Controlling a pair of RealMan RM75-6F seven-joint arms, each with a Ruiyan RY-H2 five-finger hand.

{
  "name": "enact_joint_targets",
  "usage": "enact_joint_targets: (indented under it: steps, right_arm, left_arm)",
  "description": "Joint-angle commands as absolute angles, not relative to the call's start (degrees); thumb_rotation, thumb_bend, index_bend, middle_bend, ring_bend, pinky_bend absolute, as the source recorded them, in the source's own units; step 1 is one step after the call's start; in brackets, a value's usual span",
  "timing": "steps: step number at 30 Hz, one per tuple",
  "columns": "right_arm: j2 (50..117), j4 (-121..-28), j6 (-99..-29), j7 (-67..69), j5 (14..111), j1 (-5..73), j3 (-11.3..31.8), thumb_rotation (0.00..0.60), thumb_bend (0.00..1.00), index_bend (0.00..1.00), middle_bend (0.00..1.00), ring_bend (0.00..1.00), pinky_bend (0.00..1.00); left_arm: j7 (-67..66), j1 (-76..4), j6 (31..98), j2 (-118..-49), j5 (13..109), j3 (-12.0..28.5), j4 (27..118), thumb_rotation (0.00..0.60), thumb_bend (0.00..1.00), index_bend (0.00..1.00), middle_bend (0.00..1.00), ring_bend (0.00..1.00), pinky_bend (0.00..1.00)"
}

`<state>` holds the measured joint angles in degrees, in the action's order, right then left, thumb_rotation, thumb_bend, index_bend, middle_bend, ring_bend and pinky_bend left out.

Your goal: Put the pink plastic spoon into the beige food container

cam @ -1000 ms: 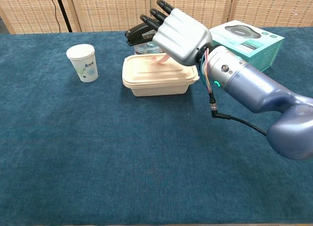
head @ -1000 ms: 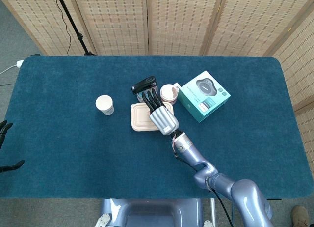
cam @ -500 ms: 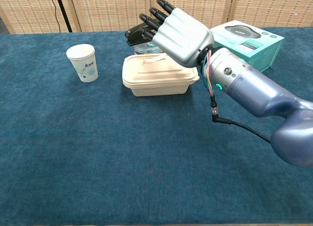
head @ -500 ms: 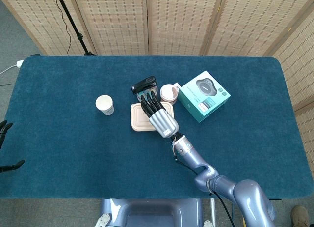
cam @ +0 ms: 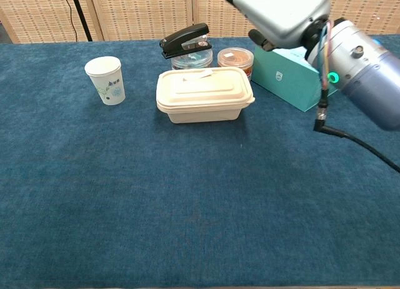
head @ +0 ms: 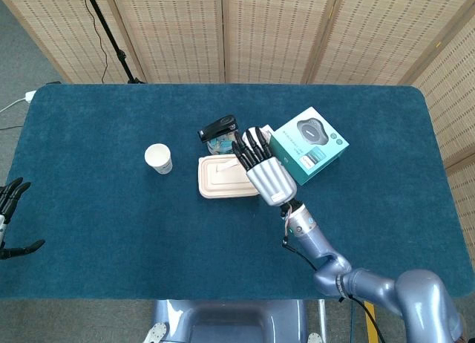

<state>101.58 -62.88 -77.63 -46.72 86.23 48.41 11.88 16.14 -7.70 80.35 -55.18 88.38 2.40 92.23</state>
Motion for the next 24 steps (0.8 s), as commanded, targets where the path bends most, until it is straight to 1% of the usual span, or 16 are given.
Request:
enact_joint_targets:
  steps: [1,4,5,6,11,15,17,19,21,24]
  right_arm:
    - [91.53,-75.52,-81.13,-42.84,84.03,41.51,11.61,0.600,0.17,0.08,0.00,0.00,0.00]
    - [86.47,-81.85,-81.94,-40.21,83.08,37.84,10.21,0.600,0.03,0.08,0.00,0.00,0.00]
    - [85.59,-82.90,-82.07,-39.68,82.91,37.17,9.93,0.600,0.01,0.08,0.00,0.00,0.00]
    - [83.84,-84.96,-82.48,-38.38,82.61,35.71,9.29,0.600,0.00,0.08,0.00,0.00,0.00]
    - [76.90,-91.82,-85.29,-30.70,82.34,28.96,5.78,0.600,0.00,0.07,0.00,0.00,0.00]
    - [73.94,-94.05,-87.69,-24.80,82.53,24.41,3.69,0.600,0.00,0.06,0.00,0.00,0.00]
    - [73.20,-93.38,-89.54,-21.24,82.86,21.41,2.10,0.600,0.00,0.05,0.00,0.00,0.00]
    - [73.29,-91.60,-90.95,-18.69,83.35,19.25,1.01,0.600,0.00,0.05,0.00,0.00,0.00]
    - [73.64,-90.16,-91.69,-15.32,83.36,17.23,0.18,0.600,0.00,0.05,0.00,0.00,0.00]
    - [73.99,-89.55,-92.37,-11.51,82.76,14.70,-0.42,0.600,0.00,0.03,0.00,0.00,0.00]
  left_arm:
    - [13.85,-10.50,78.63,-52.84,90.41,3.16,93.73,0.600,0.00,0.00,0.00,0.00,0.00]
    - [12.95,-13.27,75.53,-50.82,90.24,4.18,95.77,0.600,0.00,0.00,0.00,0.00,0.00]
    - [12.97,-13.81,74.80,-50.43,90.06,4.38,96.22,0.600,0.00,0.00,0.00,0.00,0.00]
    - [13.04,-15.00,73.25,-49.63,89.67,4.82,97.23,0.600,0.00,0.00,0.00,0.00,0.00]
    - [12.66,-19.85,68.09,-47.82,88.08,7.19,101.71,0.591,0.00,0.00,0.00,0.00,0.00]
    - [10.50,-23.11,65.06,-47.61,85.27,9.34,105.20,0.499,0.00,0.00,0.00,0.00,0.00]
    - [8.65,-25.54,63.18,-48.35,82.97,11.10,107.18,0.456,0.00,0.02,0.00,0.00,0.00]
    - [6.50,-27.35,61.79,-49.32,80.68,12.31,108.42,0.409,0.00,0.08,0.00,0.00,0.00]
    - [3.85,-29.37,60.38,-50.59,78.17,13.46,109.57,0.376,0.00,0.13,0.00,0.00,0.00]
    - [-0.27,-32.81,58.06,-53.08,73.86,15.13,110.49,0.344,0.00,0.17,0.00,0.00,0.00]
